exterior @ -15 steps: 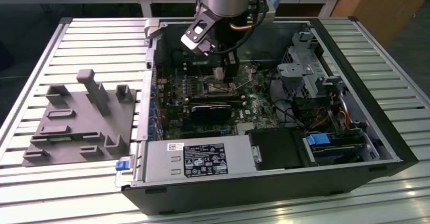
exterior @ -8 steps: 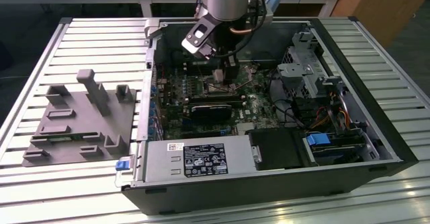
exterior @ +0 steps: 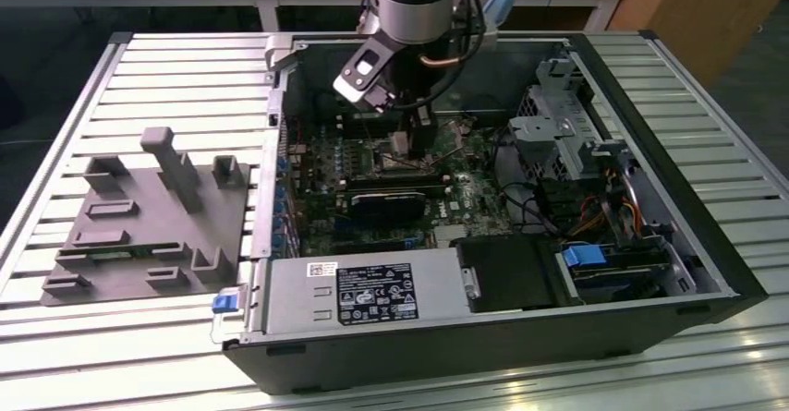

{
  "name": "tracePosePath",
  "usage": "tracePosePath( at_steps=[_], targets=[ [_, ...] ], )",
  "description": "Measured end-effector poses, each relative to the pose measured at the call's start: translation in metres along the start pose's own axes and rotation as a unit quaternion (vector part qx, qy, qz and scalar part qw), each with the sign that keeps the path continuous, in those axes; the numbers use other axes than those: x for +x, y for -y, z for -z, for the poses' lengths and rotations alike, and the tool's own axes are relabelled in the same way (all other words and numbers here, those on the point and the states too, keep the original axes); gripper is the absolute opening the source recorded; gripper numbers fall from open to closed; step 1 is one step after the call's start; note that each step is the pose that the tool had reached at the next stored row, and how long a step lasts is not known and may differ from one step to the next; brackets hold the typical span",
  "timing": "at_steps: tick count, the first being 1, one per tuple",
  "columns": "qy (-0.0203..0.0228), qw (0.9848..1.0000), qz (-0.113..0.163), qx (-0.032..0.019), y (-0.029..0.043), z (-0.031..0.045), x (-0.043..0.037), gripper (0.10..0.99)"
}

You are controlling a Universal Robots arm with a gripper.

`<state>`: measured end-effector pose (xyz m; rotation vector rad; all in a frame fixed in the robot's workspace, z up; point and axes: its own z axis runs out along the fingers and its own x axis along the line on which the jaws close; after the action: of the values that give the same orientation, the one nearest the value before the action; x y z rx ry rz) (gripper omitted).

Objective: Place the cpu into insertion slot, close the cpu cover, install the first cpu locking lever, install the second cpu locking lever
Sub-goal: 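Place the cpu into insertion slot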

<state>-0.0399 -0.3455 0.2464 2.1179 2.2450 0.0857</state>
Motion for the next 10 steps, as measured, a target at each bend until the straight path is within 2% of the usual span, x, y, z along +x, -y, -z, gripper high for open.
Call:
tracePosePath(
  at_steps=[5, 10],
  targets=[
    [0.0046, 1.0, 0.0, 0.0002, 0.0003, -0.0044, 0.0039, 0.541],
    [0.0117, 0.9999, 0.001, 0.0007, 0.0005, -0.0093, 0.0069, 0.541]
  ],
)
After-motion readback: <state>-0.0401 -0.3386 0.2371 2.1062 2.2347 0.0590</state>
